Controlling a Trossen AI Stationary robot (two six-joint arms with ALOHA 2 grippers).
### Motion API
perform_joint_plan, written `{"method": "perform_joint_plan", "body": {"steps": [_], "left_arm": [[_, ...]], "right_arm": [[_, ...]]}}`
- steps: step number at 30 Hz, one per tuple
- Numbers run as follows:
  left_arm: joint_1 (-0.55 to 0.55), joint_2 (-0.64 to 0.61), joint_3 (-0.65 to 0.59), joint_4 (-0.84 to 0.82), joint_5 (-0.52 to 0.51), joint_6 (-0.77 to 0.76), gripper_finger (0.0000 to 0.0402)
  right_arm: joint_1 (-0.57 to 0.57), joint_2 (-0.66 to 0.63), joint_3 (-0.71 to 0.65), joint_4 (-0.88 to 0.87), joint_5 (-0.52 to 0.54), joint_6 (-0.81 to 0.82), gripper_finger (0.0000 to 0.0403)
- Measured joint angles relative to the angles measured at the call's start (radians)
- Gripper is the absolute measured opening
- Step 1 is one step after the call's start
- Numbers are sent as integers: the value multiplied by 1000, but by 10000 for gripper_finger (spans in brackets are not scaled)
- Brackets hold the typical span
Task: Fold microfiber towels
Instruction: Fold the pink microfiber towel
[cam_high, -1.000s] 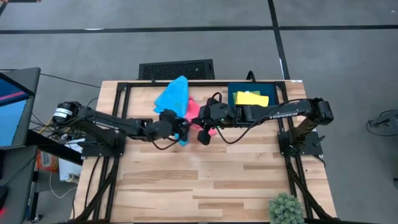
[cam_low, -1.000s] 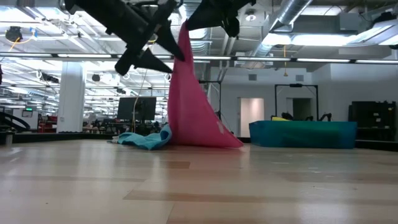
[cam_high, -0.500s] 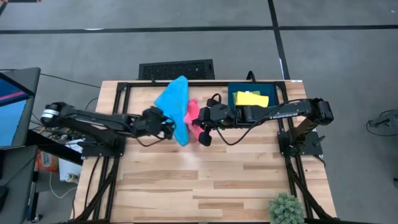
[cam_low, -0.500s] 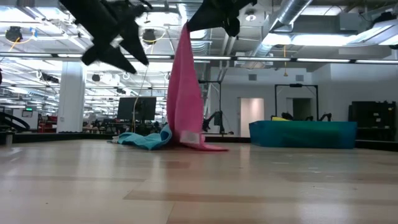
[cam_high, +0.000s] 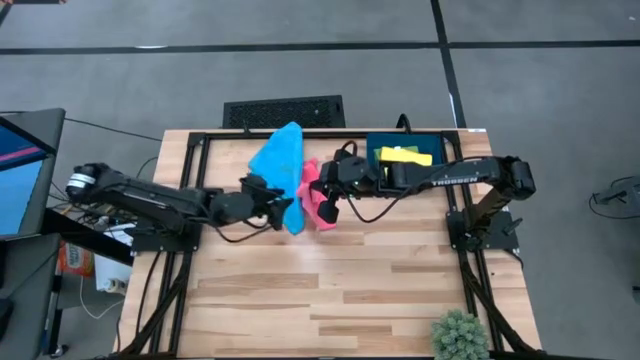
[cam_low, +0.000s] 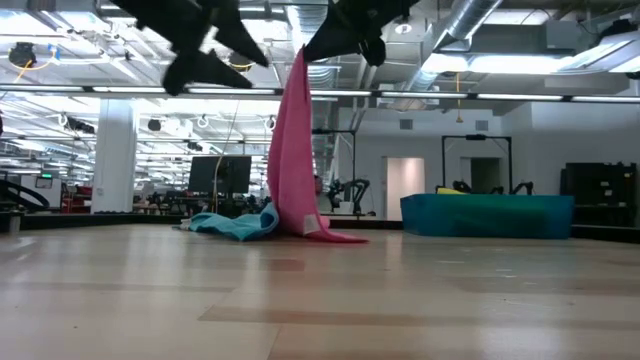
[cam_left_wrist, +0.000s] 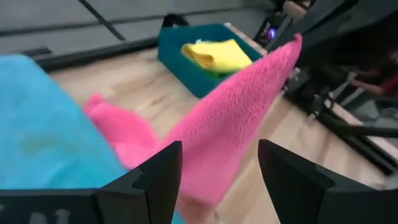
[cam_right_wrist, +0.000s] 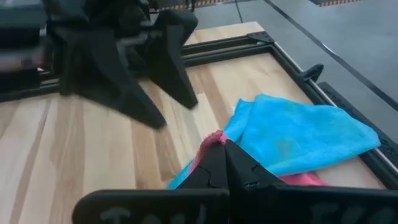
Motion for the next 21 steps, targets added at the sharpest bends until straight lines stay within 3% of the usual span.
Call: {"method": "perform_joint_plan", "body": {"steps": [5, 15, 21], "left_arm": [[25, 133, 28, 203, 0, 101, 203], [78, 179, 116, 175, -35, 196, 203], [97, 195, 121, 143, 16, 184, 203]], "right_arm": [[-12, 0, 0, -4, -20, -19, 0], [-18, 0, 0, -14, -17, -50, 0], [-17, 0, 0, -15, -22, -53, 0]]}}
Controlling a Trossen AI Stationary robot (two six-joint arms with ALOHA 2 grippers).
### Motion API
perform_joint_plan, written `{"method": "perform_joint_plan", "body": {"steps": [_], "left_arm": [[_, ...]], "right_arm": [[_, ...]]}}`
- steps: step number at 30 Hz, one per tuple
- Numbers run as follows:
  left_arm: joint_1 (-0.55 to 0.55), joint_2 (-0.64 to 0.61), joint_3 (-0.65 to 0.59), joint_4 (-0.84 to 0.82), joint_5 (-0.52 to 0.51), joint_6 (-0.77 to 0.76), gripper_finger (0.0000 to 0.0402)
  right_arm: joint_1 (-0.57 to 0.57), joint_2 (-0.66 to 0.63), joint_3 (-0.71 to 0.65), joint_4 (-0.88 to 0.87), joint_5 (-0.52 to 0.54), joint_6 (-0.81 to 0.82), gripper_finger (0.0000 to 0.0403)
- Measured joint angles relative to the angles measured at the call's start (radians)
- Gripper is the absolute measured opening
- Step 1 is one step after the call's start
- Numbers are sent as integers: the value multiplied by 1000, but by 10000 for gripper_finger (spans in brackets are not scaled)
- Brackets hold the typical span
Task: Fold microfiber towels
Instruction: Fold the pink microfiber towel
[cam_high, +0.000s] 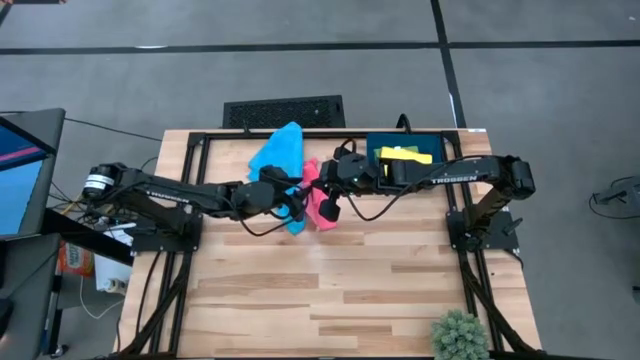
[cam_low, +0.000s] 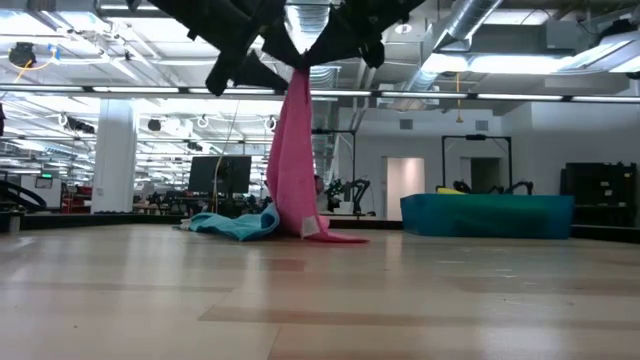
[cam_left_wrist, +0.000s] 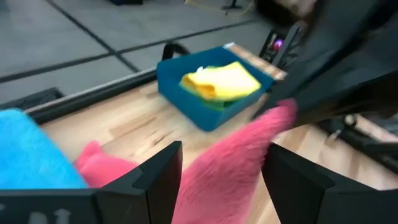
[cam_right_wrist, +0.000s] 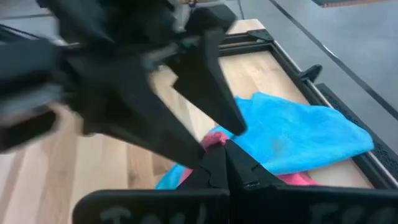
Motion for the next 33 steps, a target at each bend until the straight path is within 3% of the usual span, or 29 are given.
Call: {"method": "perform_joint_plan", "body": {"steps": [9, 14, 19, 22, 33], "left_arm": [[23, -2, 0, -86, 1, -118, 183], [34, -2, 0, -84, 34, -123, 124], [34, -2, 0, -83, 69, -135, 41], [34, -12, 0, -88, 122, -156, 8], [18, -140, 0, -139, 155, -193, 1]], "right_arm": [[10, 0, 0, 0, -2, -21, 2], [9, 0, 0, 0, -28, -23, 2], [9, 0, 0, -5, -21, -23, 10], [2, 0, 0, -40, 1, -10, 29], [-30, 0, 0, -148, 16, 75, 133]]}}
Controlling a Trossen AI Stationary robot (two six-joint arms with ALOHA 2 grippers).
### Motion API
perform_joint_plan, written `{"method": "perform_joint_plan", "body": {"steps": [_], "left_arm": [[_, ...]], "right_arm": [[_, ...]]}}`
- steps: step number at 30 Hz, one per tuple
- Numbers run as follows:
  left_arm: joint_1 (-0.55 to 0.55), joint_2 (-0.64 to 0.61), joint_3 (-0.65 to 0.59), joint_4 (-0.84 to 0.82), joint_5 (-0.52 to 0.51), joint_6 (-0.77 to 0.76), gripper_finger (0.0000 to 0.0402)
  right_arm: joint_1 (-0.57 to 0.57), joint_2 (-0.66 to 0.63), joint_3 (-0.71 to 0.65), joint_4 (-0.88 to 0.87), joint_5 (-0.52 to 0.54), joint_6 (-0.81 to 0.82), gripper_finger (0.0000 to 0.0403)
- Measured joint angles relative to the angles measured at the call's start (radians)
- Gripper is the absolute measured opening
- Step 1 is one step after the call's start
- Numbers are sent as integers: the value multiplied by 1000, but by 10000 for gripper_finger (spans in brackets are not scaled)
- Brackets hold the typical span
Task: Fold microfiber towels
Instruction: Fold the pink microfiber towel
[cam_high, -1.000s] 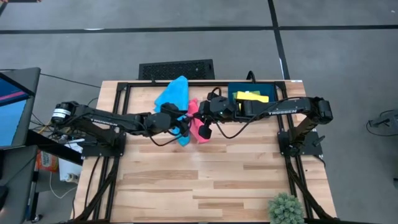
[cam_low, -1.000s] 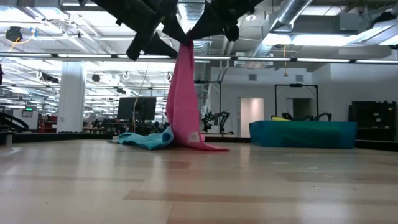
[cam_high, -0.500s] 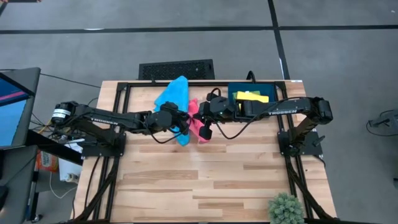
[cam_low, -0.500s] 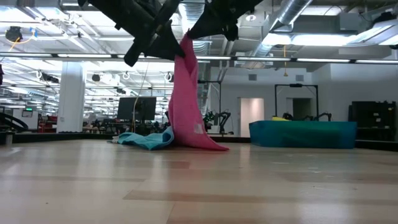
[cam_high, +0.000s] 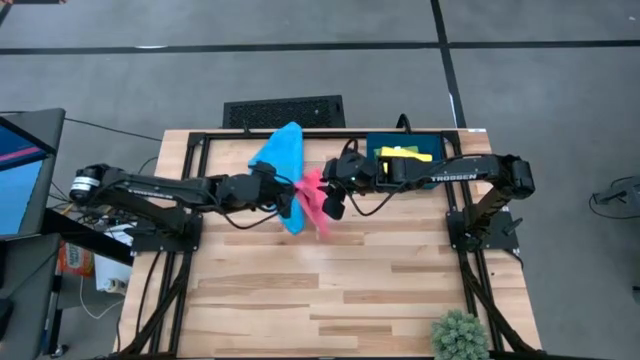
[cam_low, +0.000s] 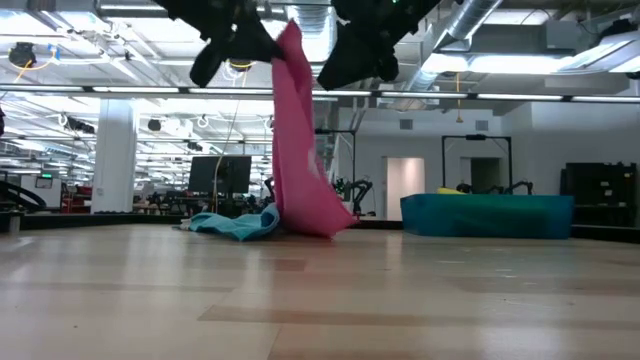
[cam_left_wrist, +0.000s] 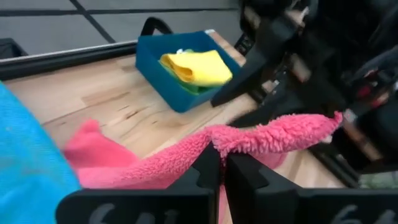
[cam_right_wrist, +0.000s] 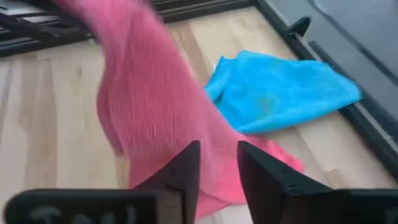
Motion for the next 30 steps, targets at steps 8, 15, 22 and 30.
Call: {"method": "perform_joint_plan", "body": {"steps": [8, 15, 22, 30], "left_arm": [[1, -153, 0, -91, -33, -31, 1], [22, -266, 0, -101, 41, -89, 0], [21, -272, 2, -88, 97, -132, 0], [-18, -240, 2, -1, 303, -179, 0]], "right_arm": [[57, 0, 0, 5, 6, 62, 179], [122, 33, 2, 90, 10, 26, 184], [159, 135, 0, 284, 11, 15, 184], [130, 209, -5, 314, 41, 33, 170]]}}
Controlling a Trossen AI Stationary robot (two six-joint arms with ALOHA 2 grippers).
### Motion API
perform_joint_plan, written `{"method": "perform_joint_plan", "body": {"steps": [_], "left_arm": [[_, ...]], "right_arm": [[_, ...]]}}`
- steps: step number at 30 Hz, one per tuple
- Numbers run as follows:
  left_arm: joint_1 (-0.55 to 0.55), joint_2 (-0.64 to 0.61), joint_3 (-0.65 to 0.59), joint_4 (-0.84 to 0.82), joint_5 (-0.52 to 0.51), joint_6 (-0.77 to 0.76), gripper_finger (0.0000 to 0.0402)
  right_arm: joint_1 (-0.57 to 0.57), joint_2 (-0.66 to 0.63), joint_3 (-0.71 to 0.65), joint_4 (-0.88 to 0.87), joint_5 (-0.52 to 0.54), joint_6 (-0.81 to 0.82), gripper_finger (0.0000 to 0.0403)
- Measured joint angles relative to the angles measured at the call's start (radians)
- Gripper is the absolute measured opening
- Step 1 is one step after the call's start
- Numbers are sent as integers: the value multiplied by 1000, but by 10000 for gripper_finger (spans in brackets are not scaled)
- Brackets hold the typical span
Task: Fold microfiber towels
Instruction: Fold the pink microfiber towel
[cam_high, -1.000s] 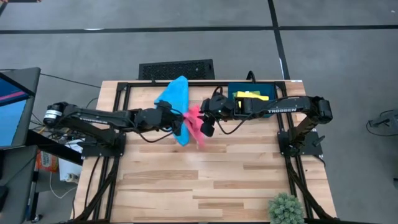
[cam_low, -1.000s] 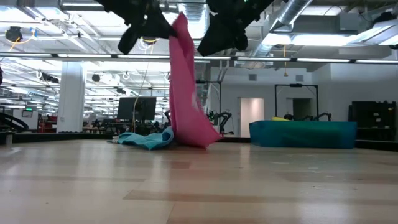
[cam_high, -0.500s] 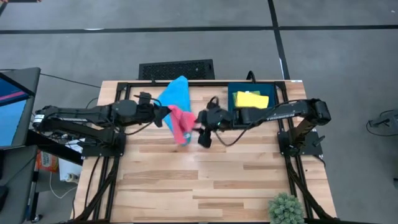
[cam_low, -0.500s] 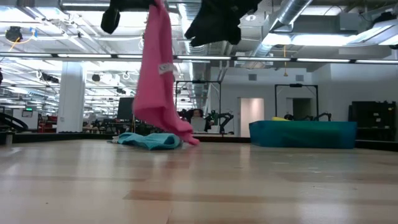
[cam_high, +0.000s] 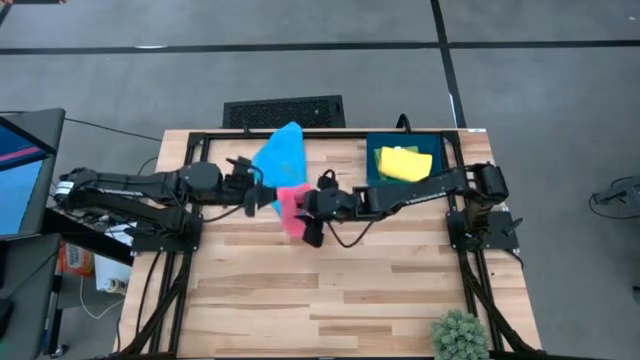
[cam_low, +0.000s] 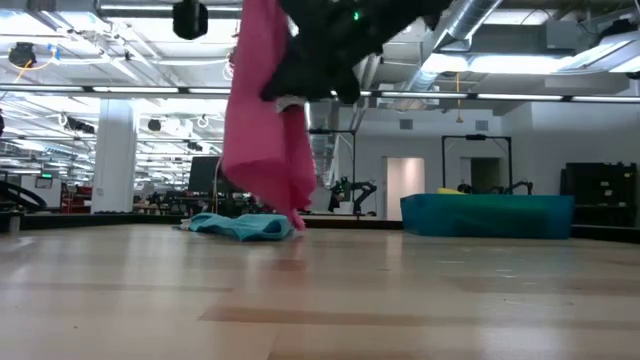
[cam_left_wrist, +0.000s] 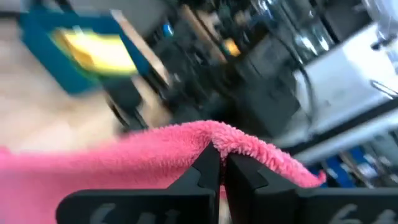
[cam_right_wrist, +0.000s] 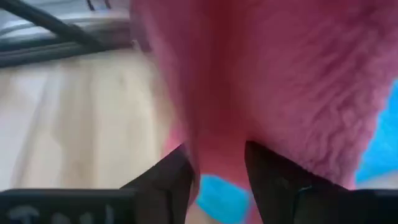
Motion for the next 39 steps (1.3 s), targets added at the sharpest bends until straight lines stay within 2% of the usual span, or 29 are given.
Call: {"method": "perform_joint_plan", "body": {"steps": [4, 7, 9, 13, 16, 20, 26, 31, 39], "left_arm": [[-70, 0, -1, -42, 66, -65, 0], [-120, 1, -2, -136, 50, -100, 0], [-142, 0, -2, -198, 4, -126, 0], [-152, 1, -2, -325, -154, -194, 0], [-147, 0, -2, -321, -255, -204, 0], [-138, -1, -2, -295, -309, -197, 0], [-124, 20, -2, -289, -313, -198, 0], [-115, 43, -2, -284, -302, -202, 0], [-115, 70, -2, -257, -302, -204, 0]], "right_arm": [[-41, -11, 6, -26, 2, 2, 161], [-60, -23, 7, -42, 0, 2, 157], [-67, -47, 3, -79, -7, 2, 155], [-66, -76, 4, -106, -26, 2, 156], [-51, -78, 6, -99, -77, 14, 158], [-10, -51, 9, -61, -131, 28, 160], [28, -18, 4, -8, -11, 36, 155], [33, -19, 6, 89, 3, 55, 155], [32, -13, 6, 141, 4, 61, 155]]}}
